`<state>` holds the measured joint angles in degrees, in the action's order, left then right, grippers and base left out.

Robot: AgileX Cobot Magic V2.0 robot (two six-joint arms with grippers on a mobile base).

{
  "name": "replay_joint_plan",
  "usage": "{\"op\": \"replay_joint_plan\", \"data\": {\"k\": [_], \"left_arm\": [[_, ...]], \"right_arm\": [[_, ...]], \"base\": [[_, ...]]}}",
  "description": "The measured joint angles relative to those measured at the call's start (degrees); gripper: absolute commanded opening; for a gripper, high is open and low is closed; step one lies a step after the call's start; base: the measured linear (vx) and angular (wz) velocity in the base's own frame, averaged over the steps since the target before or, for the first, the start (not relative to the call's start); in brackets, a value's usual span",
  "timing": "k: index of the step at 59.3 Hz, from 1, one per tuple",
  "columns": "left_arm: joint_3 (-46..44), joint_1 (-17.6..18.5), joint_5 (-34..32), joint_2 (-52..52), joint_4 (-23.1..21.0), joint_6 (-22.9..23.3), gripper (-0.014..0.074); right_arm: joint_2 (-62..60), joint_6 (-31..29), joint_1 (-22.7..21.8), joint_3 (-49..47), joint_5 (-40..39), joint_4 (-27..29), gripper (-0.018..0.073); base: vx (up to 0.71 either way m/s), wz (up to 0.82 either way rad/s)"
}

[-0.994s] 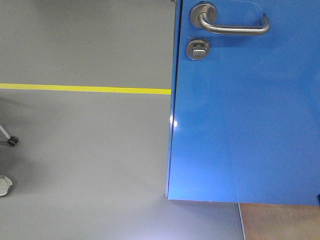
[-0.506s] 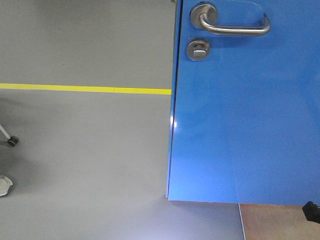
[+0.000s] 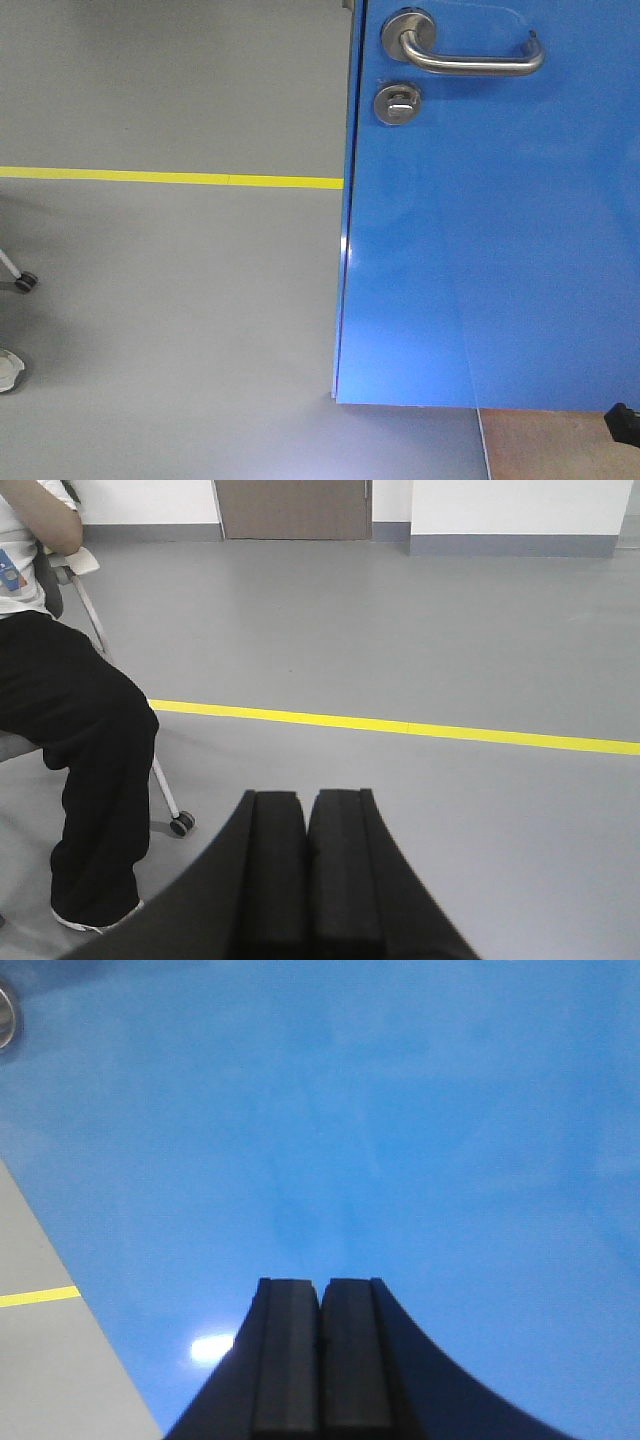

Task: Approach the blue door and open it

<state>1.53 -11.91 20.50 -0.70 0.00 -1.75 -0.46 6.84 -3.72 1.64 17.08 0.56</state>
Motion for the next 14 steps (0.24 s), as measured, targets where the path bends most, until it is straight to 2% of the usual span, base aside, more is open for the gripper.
{"op": "replay_joint_plan", "data": {"k": [14], "left_arm": [[0.0,0.0,0.0,0.0,0.0,0.0,0.007]], "right_arm": [[0.0,0.0,0.0,0.0,0.1,0.0,0.0002]], "base": [[0.0,0.0]]}}
